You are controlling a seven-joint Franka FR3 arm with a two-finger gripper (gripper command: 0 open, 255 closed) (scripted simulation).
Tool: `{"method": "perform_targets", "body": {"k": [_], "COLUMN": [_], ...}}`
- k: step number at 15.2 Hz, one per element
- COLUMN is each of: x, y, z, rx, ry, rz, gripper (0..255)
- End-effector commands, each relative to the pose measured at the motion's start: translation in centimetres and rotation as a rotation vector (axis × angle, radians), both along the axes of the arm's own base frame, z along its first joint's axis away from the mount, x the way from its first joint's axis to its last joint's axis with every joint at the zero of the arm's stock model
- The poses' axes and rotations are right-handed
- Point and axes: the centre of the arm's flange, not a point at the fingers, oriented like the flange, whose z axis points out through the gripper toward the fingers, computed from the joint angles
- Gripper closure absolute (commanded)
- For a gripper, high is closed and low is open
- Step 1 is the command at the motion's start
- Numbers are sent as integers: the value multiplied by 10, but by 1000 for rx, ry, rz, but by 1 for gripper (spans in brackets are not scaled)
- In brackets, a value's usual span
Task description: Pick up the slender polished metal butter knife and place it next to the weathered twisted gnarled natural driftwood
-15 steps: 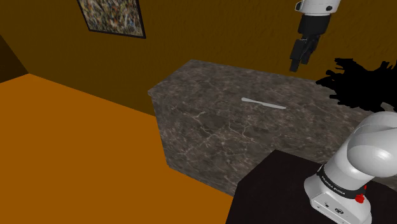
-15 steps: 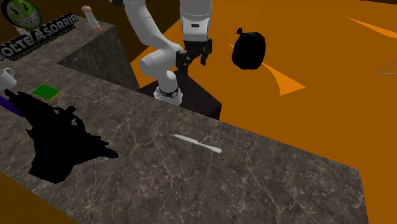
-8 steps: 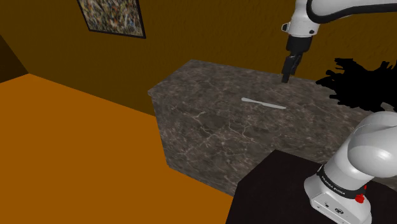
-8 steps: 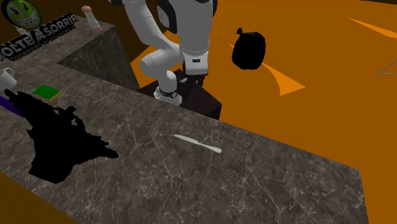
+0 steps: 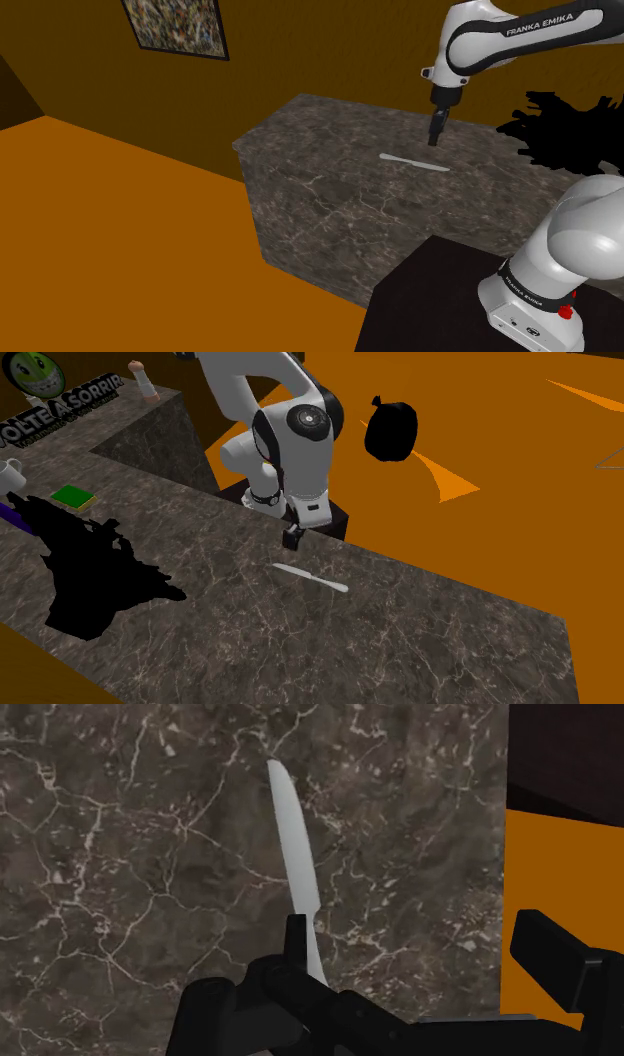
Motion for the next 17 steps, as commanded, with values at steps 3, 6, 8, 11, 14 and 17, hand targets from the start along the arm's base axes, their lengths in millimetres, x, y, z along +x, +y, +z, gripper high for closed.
{"method": "perform_targets", "body": {"k": [3, 6, 8, 11, 14, 17], "x": [26, 46, 52, 51, 49, 49], "y": [-11, -22, -25, -25, -25, -25], "z": [-45, -78, -94, -110, -125, -128], "rx": [7, 12, 13, 13, 13, 13], "ry": [7, 13, 15, 15, 15, 15], "rz": [82, 141, 160, 160, 160, 160], "gripper": [0, 0, 0, 0, 0, 0]}}
